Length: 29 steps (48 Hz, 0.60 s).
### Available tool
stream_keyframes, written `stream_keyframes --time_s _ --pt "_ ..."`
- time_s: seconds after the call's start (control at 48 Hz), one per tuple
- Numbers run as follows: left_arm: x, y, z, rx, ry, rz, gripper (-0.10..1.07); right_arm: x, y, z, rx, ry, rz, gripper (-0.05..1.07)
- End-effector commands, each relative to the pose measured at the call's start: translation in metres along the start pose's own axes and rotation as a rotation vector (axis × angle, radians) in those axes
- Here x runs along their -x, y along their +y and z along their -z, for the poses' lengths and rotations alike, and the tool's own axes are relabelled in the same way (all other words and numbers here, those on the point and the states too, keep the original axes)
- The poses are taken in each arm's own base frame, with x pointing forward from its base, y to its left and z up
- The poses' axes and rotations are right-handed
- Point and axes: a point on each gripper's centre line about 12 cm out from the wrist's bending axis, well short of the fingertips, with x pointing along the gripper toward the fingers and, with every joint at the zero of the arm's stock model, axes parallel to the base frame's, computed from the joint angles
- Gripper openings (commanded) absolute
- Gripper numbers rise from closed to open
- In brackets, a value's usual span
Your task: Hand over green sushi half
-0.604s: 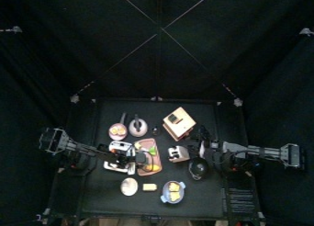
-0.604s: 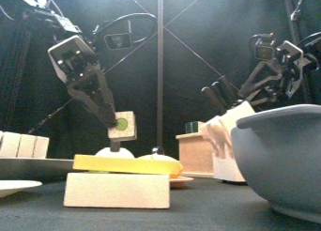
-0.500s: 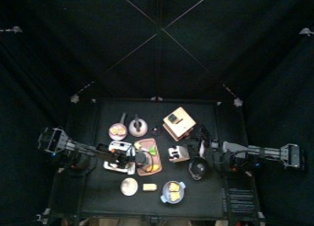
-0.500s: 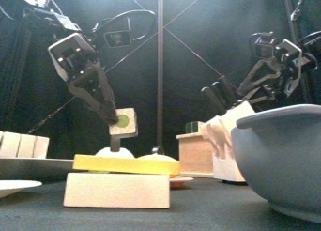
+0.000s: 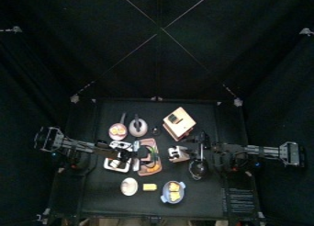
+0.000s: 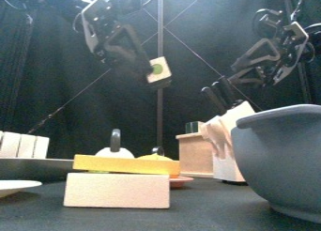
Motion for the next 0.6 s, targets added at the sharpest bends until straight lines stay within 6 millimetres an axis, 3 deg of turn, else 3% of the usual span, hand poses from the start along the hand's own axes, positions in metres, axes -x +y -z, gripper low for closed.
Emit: stream_keyframes --time_s 0.0,0.583 --pt "0.001 0.005 -0.023 0.038 -0.088 0.019 0.79 -0.005 0.004 -0.013 0.014 -0.047 -0.027 0.89" --pt "-0.033 0.027 -0.046 0.091 -0.19 0.038 0.79 -0.03 0.016 -0.025 0.05 -0.049 -0.101 0.92"
